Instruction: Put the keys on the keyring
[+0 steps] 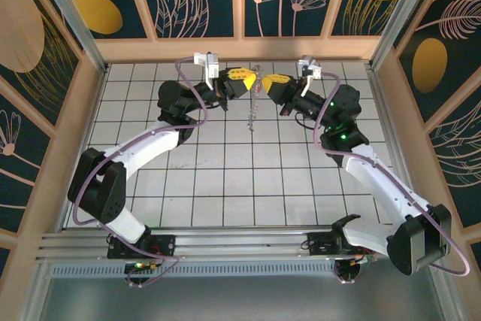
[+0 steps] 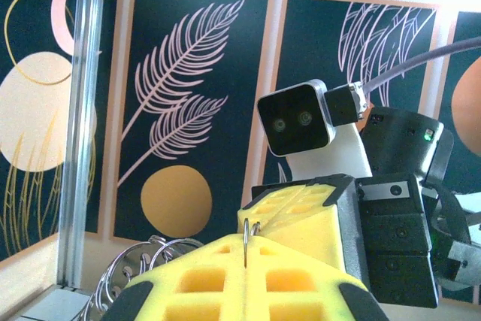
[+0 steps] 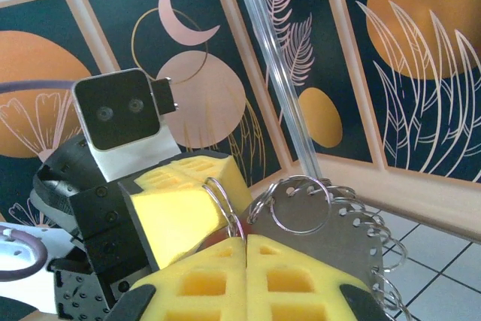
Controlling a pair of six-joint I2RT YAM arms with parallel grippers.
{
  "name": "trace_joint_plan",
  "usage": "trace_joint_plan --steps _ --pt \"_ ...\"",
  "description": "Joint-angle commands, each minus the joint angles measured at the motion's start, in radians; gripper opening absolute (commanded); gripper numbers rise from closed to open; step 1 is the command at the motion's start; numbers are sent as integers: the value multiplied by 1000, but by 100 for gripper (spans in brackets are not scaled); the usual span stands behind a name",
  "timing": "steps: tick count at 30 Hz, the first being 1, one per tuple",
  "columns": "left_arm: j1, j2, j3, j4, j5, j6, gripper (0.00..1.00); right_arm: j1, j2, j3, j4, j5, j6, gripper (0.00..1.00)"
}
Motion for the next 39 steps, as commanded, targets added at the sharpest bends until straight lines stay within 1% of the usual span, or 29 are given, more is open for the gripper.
trace_joint_plan --steps 1,4,7,19,24,26,28,30,32,33,35,39 --pt "29 3 2 251 -49 -138 0 -9 9 -25 10 78 42 0" --pt "38 24 2 299 -57 -194 0 -5 7 -31 22 85 67 0" --pt "38 35 2 308 -64 -218 0 1 10 -35 30 88 89 0" --pt "39 36 -6 292 -81 -231 0 58 52 -31 39 100 117 0" --pt "39 34 -9 264 -73 -230 0 56 27 -24 10 139 84 0" --pt "40 36 -3 252 -62 -235 0 41 9 -22 7 125 70 0" --pt "40 40 7 236 -47 -240 0 11 -6 -10 -16 84 45 16" --pt "40 45 27 204 -33 -246 0 -45 -16 -11 -3 5 46 36" --pt "40 51 45 172 -20 -258 0 -100 -24 -22 31 -59 69 46" --pt "41 54 59 149 -9 -265 0 -127 -28 -30 58 -88 85 48" --pt "41 60 75 119 2 -282 0 -162 -29 -43 106 -117 123 50" --pt "46 72 108 57 11 -319 0 -177 -4 -58 195 -135 192 52"
